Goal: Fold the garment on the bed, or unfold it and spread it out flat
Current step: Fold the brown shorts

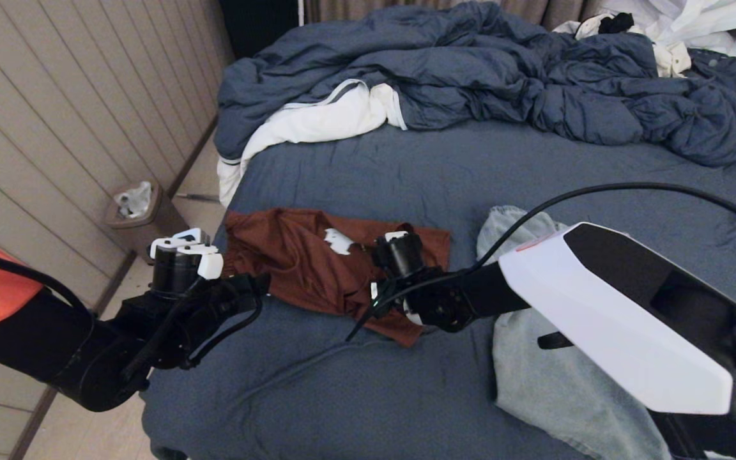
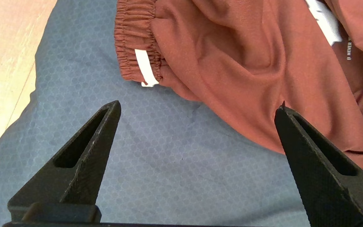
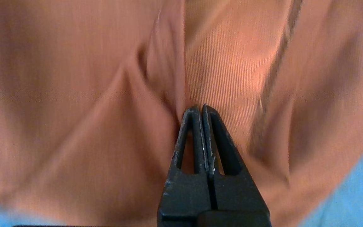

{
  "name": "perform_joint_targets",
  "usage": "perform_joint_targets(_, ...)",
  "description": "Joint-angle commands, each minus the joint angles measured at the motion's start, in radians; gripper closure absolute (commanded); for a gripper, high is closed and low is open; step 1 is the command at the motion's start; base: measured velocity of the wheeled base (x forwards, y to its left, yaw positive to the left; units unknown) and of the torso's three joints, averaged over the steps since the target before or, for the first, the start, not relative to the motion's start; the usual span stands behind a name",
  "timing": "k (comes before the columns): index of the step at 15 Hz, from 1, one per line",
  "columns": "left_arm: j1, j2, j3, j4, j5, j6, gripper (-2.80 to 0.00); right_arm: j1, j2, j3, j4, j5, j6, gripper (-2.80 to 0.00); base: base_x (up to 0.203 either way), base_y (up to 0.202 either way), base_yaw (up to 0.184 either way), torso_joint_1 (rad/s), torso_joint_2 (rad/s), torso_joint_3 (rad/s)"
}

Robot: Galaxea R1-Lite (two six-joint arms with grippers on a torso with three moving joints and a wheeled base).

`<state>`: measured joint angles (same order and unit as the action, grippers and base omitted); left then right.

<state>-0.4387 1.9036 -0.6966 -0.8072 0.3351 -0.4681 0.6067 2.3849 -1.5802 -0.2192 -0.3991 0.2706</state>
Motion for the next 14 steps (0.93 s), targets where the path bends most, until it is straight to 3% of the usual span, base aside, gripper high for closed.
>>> perform_joint_targets(1,0.0,0.006,0.0,-0.006,0.002,-0.003,-2.8,0.018,-0.066,0.123,-0.035,0.009,0.002,0.0,0.0,0.0,0.0,0.0,0.0,0.0)
perform_joint_targets(9,0.0,0.006,0.002,-0.005,0.001,-0.003,-2.8,0.052,-0.202,0.552,-0.309,0.044,-0.003,0.0,0.0,0.0,0.0,0.0,0.0,0.0)
perform_joint_targets(14,0.0,0.006,0.002,-0.004,0.001,-0.003,-2.8,0.053,-0.335,0.532,-0.318,0.049,-0.019,0.0,0.0,0.0,0.0,0.0,0.0,0.0)
